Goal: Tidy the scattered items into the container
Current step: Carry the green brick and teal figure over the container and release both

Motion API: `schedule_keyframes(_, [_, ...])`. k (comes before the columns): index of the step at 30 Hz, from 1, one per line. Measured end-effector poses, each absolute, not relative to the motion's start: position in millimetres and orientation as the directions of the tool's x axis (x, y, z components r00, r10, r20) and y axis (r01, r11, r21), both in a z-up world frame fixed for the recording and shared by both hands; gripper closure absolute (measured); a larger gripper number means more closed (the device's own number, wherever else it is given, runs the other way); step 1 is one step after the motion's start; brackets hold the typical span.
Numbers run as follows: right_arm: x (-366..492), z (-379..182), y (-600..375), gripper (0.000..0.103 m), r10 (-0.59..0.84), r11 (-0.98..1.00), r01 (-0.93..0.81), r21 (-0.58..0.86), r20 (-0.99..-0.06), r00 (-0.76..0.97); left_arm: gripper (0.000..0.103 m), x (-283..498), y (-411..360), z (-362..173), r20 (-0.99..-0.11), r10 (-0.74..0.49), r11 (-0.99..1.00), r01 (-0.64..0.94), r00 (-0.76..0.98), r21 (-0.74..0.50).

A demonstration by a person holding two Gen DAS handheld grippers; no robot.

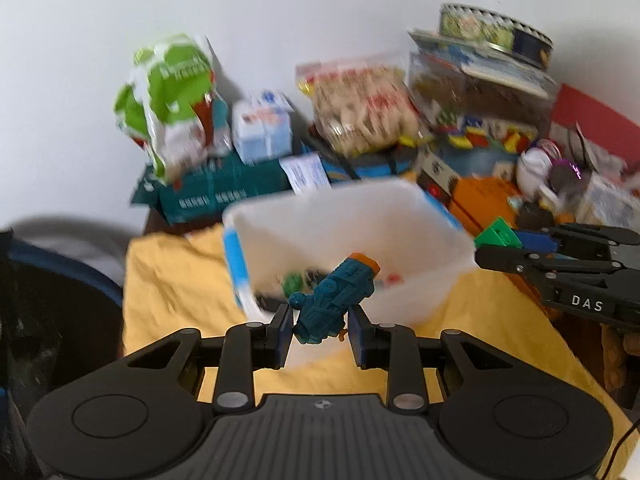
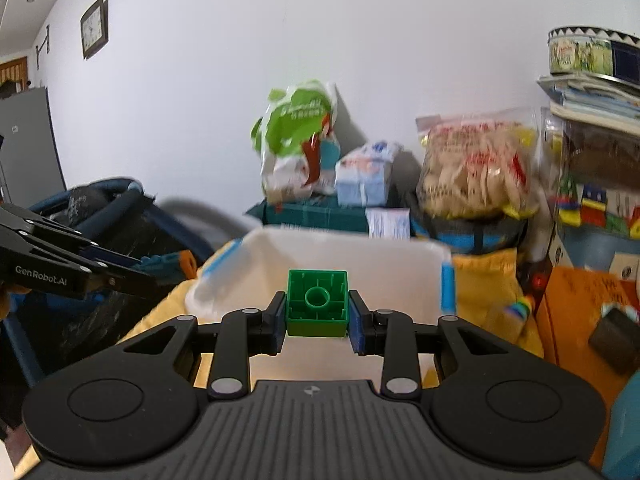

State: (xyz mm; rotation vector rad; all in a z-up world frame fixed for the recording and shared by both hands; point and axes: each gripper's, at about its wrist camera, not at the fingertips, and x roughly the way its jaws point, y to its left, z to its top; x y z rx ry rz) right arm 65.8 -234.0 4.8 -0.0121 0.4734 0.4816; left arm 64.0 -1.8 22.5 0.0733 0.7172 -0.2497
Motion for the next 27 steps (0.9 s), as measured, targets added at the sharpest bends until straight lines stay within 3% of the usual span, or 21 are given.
schedule_keyframes(6, [117.4, 7.4, -222.2, 0.069, 0.423, 0.893, -0.443, 0.075, -0.475, 0.772, 0.070, 116.6, -4.3, 30.9, -0.656, -0.196, 0.974, 0.221, 0.729, -0.045])
schedule_keyframes(11, [147.0, -13.2, -209.2, 0.068, 0.400, 0.891, -0.452, 0.043, -0.545, 0.737, 0.066, 154.7, -13.6, 1.3, -0.717, -0.137, 0.983, 0.185, 0.683, -0.011])
schedule_keyframes(12, [148.4, -16.1, -206.7, 0.066, 0.389, 0.891, -0.454, 0.023, -0.554, 0.736, 0.059, 161.8, -15.5, -6.1, -0.738, -0.113, 0.986, 0.167, 0.666, 0.000])
schedule_keyframes(13, [150.7, -18.9, -204.7, 0.055, 0.378, 0.890, -0.455, 0.006, -0.567, 0.732, 0.054, 166.7, -15.7, -11.1, -0.750, -0.096, 0.988, 0.153, 0.654, 0.006])
schedule_keyframes(14, [152.9, -22.7, -203.5, 0.052, 0.374, 0.888, -0.460, -0.002, -0.579, 0.725, 0.054, 170.1, -15.3, -14.6, -0.758, -0.086, 0.990, 0.144, 0.646, 0.010])
schedule_keyframes(17, [156.3, -28.6, -205.7, 0.051, 0.363, 0.892, -0.453, -0.004, -0.590, 0.721, 0.052, 174.6, -14.3, -18.5, -0.764, -0.068, 0.992, 0.126, 0.642, 0.018])
schedule_keyframes(20, [159.3, -30.6, -209.6, 0.044, 0.358, 0.896, -0.443, 0.006, -0.600, 0.715, 0.043, 174.9, -14.3, -17.0, -0.763, -0.057, 0.992, 0.122, 0.643, 0.030])
schedule_keyframes(25, [158.9, -17.1, -211.5, 0.001, 0.333, 0.907, -0.420, -0.008, -0.598, 0.729, 0.041, 179.9, -17.9, -9.8, -0.783, -0.021, 0.993, 0.104, 0.621, 0.057])
schedule_keyframes(27, [160.7, -9.0, -207.2, 0.000, 0.312, 0.907, -0.419, -0.032, -0.616, 0.723, 0.041, 183.0, -18.3, -3.9, -0.799, 0.002, 0.995, 0.079, 0.601, 0.062])
